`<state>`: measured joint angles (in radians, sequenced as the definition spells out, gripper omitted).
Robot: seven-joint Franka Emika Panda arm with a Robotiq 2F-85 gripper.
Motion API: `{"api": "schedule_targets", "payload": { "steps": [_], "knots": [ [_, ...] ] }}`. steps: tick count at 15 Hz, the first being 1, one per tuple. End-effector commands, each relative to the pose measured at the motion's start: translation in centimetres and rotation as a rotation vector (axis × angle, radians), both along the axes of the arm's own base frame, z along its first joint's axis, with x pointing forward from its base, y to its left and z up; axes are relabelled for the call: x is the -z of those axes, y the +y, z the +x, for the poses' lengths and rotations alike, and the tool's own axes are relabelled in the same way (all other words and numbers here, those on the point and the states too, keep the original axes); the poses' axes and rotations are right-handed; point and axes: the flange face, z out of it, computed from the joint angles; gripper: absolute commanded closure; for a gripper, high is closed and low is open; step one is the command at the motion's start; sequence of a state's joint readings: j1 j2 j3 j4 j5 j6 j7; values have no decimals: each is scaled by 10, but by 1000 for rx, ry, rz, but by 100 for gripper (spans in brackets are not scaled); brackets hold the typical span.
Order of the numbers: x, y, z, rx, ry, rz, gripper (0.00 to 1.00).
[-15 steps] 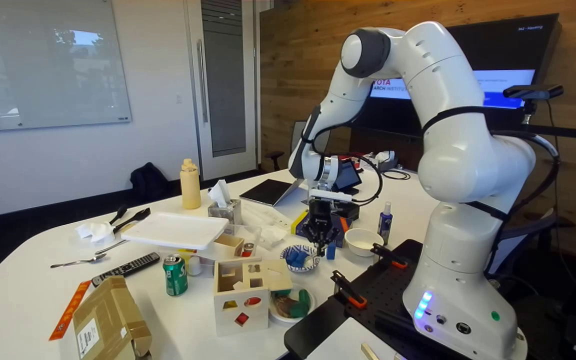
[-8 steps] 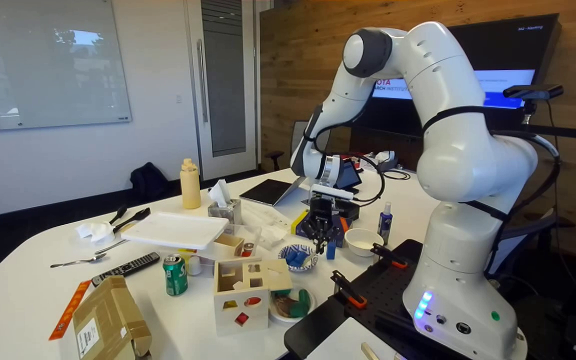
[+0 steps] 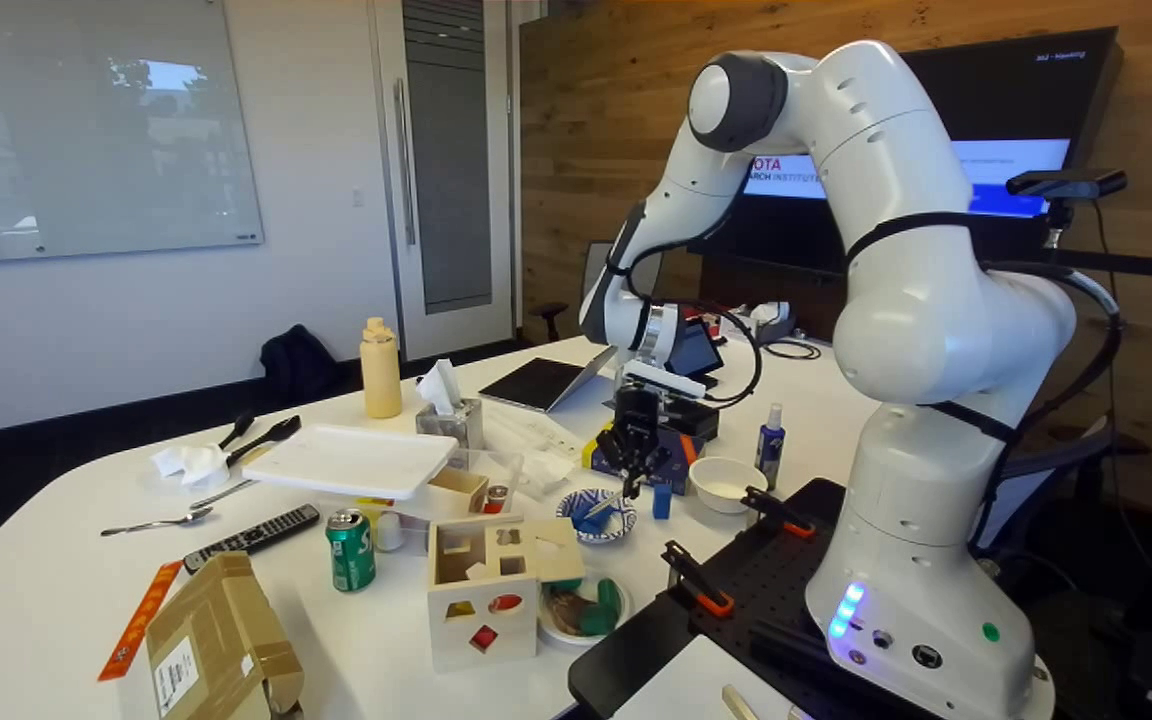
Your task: Use the chopsticks to stir the contents in the bowl.
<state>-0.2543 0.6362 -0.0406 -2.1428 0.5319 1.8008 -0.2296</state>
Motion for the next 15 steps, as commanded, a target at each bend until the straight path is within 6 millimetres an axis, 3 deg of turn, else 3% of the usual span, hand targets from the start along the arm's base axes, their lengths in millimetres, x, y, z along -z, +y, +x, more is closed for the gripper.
{"api": "schedule_targets", "payload": {
  "steps": [1, 7, 15],
  "knots": [
    [-13, -6, 13, -13, -85, -17, 98],
    [-2, -18, 22, -2, -84, -35, 98],
    [12, -28, 12, 27, -33, -47, 98]
  ]
}}
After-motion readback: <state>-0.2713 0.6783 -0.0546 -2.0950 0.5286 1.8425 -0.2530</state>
